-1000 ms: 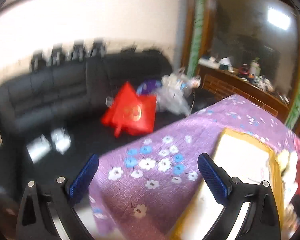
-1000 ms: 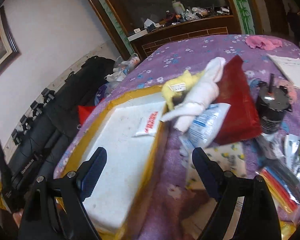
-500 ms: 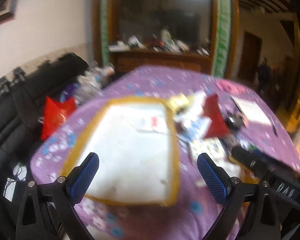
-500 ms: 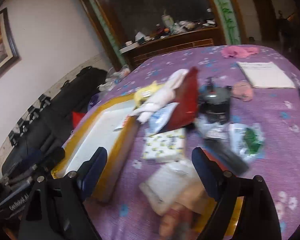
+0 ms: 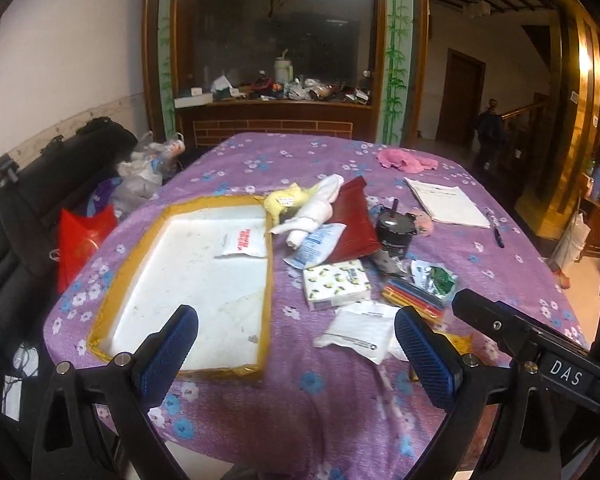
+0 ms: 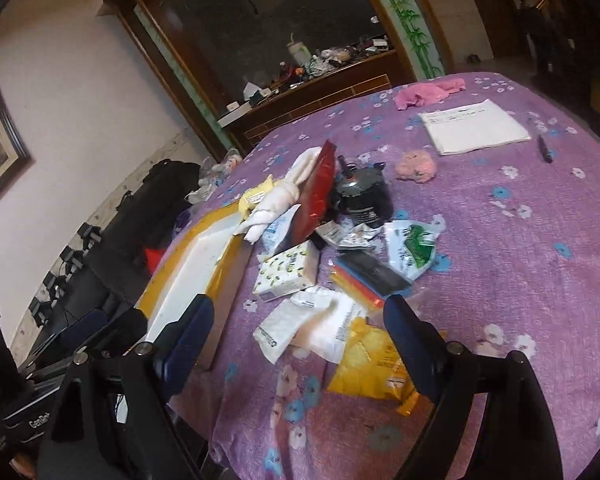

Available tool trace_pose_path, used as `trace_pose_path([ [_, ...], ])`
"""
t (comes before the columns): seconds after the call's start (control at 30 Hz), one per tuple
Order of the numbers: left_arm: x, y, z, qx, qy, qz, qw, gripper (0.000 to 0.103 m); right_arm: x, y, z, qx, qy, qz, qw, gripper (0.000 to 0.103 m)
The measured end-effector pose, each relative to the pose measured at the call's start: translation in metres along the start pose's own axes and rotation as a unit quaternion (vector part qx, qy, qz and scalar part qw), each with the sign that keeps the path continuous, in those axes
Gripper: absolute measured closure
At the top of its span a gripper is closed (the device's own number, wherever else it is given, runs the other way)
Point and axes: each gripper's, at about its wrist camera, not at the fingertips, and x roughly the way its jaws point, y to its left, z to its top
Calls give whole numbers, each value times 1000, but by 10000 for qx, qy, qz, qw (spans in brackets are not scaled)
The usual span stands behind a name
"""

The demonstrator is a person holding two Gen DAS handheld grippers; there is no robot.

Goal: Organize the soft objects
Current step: 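Move both tools over the table toward the cluttered items, then grasp the lemon-print tissue pack with the left tool while the right grasps the dark sponge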

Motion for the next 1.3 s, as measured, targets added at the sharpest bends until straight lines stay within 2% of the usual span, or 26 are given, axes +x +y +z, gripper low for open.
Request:
trace_pose_path([
  [0.07,5,1,2,-32,130,-129,9998,3,2,-3,2,46,57,27,10000,16],
  [0.27,31,10,4,-142,321,-169,9992,3,25,-18,3,105,307,2,9995,16],
  [0.47,62,21,7,-290,725,-392,9962,3,48,-27,8,89,501,-33,9987,16],
  [0.57,72,25,10,-481,836,-547,9938,3,50,-29,12,20,517,-59,9986,16],
  [0.7,87,28,13,-793,1230,-809,9859,3,53,-30,15,-22,635,-119,9979,16],
  [0.9,96,22,19,-374,1301,-789,9876,3,75,-29,24,-252,868,-257,9956,16],
  [1.0,111,21,29,-504,1606,-1068,9799,3,85,-42,31,113,977,-82,9951,16],
  [1.13,140,13,45,-443,1946,-1144,9732,3,99,-57,33,402,1167,-105,9923,18],
  [1.23,161,8,57,-409,2129,-1071,9703,3,101,-56,31,353,1204,-48,9921,22],
  [1.3,173,1,64,-207,2186,-854,9719,3,101,-51,29,174,1165,-165,9929,23],
])
